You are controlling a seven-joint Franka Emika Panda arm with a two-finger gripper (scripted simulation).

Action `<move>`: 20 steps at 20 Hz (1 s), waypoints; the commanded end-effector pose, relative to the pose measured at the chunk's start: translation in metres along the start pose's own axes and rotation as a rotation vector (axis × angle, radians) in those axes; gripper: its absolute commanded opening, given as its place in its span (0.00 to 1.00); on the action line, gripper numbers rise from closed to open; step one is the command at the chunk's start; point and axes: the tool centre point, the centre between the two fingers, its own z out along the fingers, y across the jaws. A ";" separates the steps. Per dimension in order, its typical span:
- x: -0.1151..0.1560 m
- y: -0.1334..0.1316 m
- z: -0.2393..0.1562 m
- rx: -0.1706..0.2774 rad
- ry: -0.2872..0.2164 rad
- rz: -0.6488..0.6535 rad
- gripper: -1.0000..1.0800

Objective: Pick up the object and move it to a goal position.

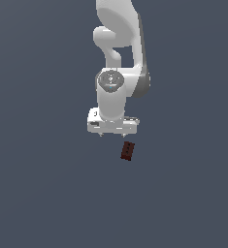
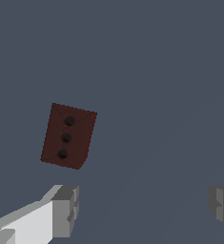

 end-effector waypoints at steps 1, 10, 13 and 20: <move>0.003 -0.007 0.005 -0.001 0.006 0.021 0.96; 0.017 -0.044 0.033 -0.001 0.039 0.140 0.96; 0.020 -0.056 0.042 0.000 0.050 0.175 0.96; 0.025 -0.073 0.055 0.003 0.065 0.228 0.96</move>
